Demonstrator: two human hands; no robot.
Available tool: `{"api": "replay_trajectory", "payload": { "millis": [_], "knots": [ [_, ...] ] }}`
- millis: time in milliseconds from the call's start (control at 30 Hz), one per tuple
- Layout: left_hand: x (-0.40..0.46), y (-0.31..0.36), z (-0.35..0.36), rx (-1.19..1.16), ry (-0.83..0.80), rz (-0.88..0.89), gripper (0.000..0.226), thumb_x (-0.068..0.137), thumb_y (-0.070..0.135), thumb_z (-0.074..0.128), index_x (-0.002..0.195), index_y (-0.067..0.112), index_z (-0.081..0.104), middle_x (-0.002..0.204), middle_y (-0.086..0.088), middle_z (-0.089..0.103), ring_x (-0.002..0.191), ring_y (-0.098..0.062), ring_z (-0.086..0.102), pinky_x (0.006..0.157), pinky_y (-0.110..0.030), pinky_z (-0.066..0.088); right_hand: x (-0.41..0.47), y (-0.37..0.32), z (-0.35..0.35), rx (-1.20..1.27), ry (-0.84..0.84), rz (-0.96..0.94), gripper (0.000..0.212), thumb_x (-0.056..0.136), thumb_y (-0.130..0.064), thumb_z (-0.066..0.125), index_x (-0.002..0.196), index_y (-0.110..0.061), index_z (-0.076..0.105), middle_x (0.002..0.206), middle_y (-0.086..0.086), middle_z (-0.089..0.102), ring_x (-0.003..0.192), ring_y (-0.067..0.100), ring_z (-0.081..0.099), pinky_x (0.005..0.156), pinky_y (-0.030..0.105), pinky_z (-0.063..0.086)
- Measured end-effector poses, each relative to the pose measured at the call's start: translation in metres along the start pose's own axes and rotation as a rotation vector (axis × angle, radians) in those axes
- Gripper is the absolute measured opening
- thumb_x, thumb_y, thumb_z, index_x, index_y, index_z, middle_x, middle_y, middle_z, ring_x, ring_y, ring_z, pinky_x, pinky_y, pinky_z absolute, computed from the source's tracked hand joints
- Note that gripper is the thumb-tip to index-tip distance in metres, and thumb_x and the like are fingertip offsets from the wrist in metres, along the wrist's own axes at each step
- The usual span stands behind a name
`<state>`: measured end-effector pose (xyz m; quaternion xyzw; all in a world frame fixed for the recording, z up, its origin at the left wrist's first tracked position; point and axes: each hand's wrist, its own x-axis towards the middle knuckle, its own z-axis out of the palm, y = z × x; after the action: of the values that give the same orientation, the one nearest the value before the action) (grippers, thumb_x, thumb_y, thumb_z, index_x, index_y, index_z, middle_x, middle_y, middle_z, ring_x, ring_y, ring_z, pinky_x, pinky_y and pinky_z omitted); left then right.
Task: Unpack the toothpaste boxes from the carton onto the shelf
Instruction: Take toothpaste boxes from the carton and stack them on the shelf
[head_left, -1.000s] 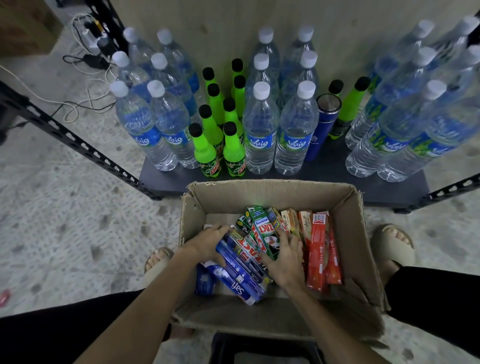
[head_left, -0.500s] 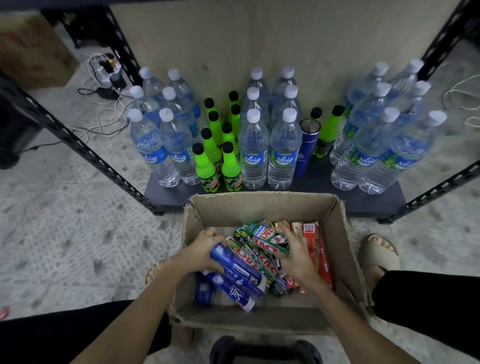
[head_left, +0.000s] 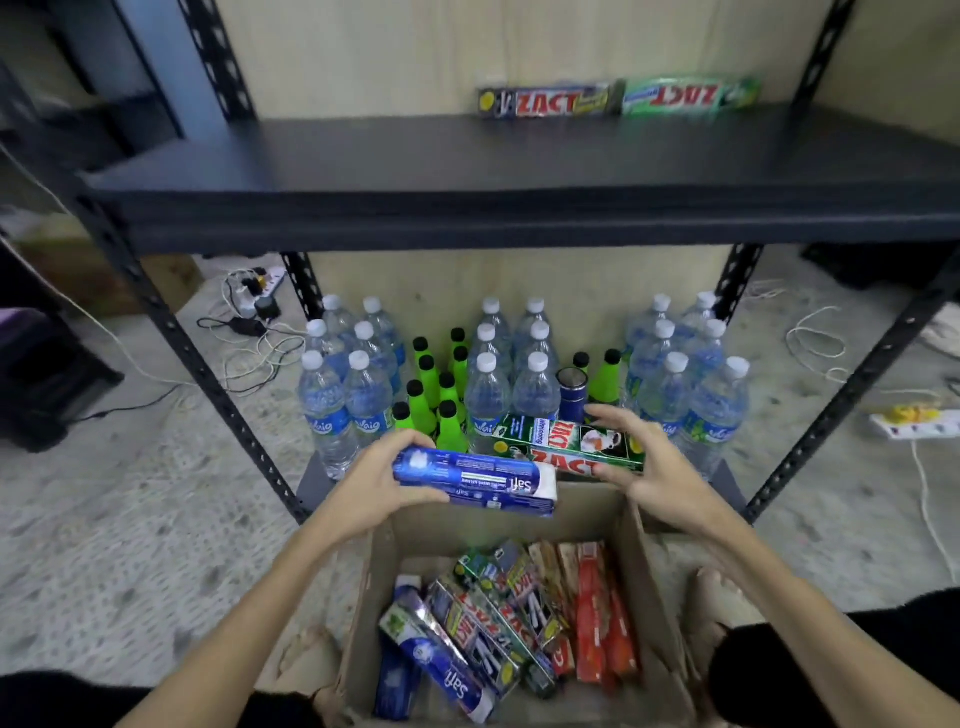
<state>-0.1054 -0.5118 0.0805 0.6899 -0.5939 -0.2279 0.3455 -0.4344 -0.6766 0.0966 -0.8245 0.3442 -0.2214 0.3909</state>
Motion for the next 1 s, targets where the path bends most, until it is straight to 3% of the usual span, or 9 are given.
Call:
{"api": "replay_trajectory", "payload": {
  "millis": [100,267,467,767,900,1000],
  "knots": [
    [0.011,0.041,-0.031,0.017,0.078,0.078,0.054,0.066,0.045,0.09,0.109,0.032,0.06,0.109,0.011,0.064,0.095,-0.008,0.065,0.072,-0.022,0.055,0.0,-0.034,-0.043,-0.044,0.083,-0.085,0.069,0.087,-0.013,0.076,0.139,-0.047,0.045,0.135,-0.012,0.055,0.129,-0.004,0.045,0.101,0.004,0.034],
    [0.026,0.102,-0.08,0.026,0.186,0.18,0.054,0.064,0.047,0.092,0.107,0.036,0.062,0.107,0.01,0.067,0.093,-0.012,0.068,0.083,-0.033,0.056,-0.004,-0.089,-0.11,-0.045,0.18,-0.219,0.066,0.088,-0.01,0.074,0.141,-0.039,0.047,0.136,-0.02,0.057,0.131,0.005,0.05,0.109,0.037,0.044],
    [0.043,0.173,-0.124,0.032,0.254,0.279,0.052,0.065,0.036,0.094,0.107,0.032,0.063,0.109,0.01,0.068,0.095,-0.009,0.067,0.085,-0.028,0.054,0.001,-0.14,-0.178,-0.131,0.22,-0.303,0.065,0.091,-0.02,0.071,0.142,-0.048,0.043,0.13,-0.023,0.06,0.127,0.013,0.052,0.105,0.049,0.045],
    [0.097,0.21,-0.157,0.015,0.311,0.237,0.053,0.064,0.051,0.091,0.108,0.042,0.061,0.11,0.016,0.068,0.105,-0.009,0.064,0.092,-0.038,0.053,0.046,-0.158,-0.24,-0.138,0.257,-0.299,0.06,0.092,-0.021,0.07,0.138,-0.051,0.046,0.134,-0.022,0.058,0.13,0.007,0.05,0.109,0.046,0.044],
    [0.138,0.213,-0.166,0.03,0.3,0.182,0.056,0.06,0.056,0.091,0.106,0.04,0.063,0.107,0.013,0.071,0.101,-0.008,0.065,0.088,-0.032,0.053,0.075,-0.145,-0.266,-0.157,0.242,-0.226,0.056,0.092,-0.026,0.071,0.134,-0.055,0.049,0.134,-0.014,0.055,0.126,0.006,0.05,0.109,0.044,0.044],
    [0.171,0.216,-0.165,-0.006,0.273,0.114,0.053,0.059,0.046,0.095,0.101,0.032,0.065,0.098,0.008,0.074,0.09,-0.007,0.069,0.08,-0.024,0.051,0.096,-0.132,-0.283,-0.207,0.25,-0.193,0.053,0.092,-0.027,0.071,0.13,-0.058,0.052,0.131,-0.011,0.053,0.123,0.004,0.048,0.11,0.039,0.042]
  ]
}}
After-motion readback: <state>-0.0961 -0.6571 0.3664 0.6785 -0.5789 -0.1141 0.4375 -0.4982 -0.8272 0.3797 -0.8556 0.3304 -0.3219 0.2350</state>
